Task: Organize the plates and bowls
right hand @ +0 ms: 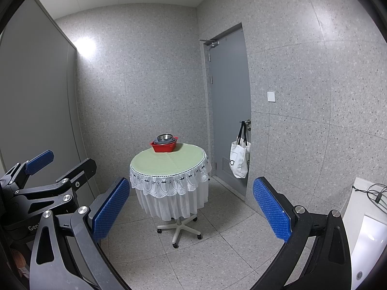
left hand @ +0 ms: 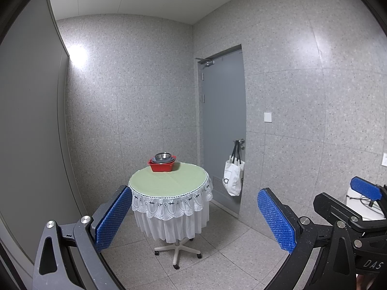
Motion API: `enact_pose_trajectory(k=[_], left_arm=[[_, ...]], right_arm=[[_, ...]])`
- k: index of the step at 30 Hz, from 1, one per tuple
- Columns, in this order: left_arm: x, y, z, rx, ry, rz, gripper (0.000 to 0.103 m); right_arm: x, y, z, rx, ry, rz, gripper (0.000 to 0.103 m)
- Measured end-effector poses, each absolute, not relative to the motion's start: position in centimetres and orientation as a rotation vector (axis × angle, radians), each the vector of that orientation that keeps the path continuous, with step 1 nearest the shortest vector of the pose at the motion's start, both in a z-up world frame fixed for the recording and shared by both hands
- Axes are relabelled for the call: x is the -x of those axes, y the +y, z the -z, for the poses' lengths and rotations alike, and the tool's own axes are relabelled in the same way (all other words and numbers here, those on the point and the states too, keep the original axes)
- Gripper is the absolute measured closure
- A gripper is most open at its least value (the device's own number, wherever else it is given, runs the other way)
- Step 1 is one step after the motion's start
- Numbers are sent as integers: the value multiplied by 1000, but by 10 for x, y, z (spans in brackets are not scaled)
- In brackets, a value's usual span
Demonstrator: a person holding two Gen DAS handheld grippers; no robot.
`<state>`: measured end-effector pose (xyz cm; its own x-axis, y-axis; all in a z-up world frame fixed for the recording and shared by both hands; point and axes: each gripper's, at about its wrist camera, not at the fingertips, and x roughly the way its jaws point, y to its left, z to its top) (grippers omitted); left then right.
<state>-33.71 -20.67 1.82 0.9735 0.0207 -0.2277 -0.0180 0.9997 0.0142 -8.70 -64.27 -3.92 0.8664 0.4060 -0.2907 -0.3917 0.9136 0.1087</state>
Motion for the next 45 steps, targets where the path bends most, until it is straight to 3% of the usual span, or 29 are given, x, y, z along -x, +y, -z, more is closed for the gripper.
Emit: enact_pose_trajectory(k=[45], left_arm=[[313, -208, -15, -12, 235, -21, 1]], right_arm=[[76, -631, 40, -51, 325, -403, 0]])
